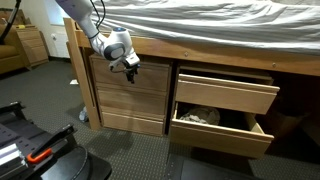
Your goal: Close the top drawer to the left then open the top drawer to the right.
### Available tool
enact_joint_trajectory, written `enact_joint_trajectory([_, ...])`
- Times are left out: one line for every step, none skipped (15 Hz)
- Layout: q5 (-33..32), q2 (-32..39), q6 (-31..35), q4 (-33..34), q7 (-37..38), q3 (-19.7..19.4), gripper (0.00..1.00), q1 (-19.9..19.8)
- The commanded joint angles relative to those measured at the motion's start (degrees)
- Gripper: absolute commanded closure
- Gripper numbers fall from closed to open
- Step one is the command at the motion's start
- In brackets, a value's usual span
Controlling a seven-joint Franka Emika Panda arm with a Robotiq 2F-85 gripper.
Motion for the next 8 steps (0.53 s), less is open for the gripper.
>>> enact_joint_trajectory([-3.47,-0.39,0.79,-0.45,1.86,1.62,0.00,-1.54])
enact_joint_trajectory([-3.47,-0.39,0.80,-0.45,1.86,1.62,0.00,-1.54])
enact_joint_trajectory([-3.48,-0.39,0.76,-0.44,1.95,1.56,0.00,-1.46])
enact_joint_trajectory([-3.34,-0.45,1.55,-0.56,2.07,1.48,0.00,-1.46])
enact_joint_trajectory([-4.59,0.98,2.79,-0.71,6.35,-3.76,0.00,1.96])
enact_joint_trajectory([-5.24,2.77,4.55,0.28,11.52,-7.36,0.00,3.75])
enact_joint_trajectory([-5.39,4.78,6.84,4.47,12.44,-5.03,0.00,-0.81])
enact_joint_trajectory([-6.00,6.04,7.02,6.28,15.50,-6.59,0.00,-1.75])
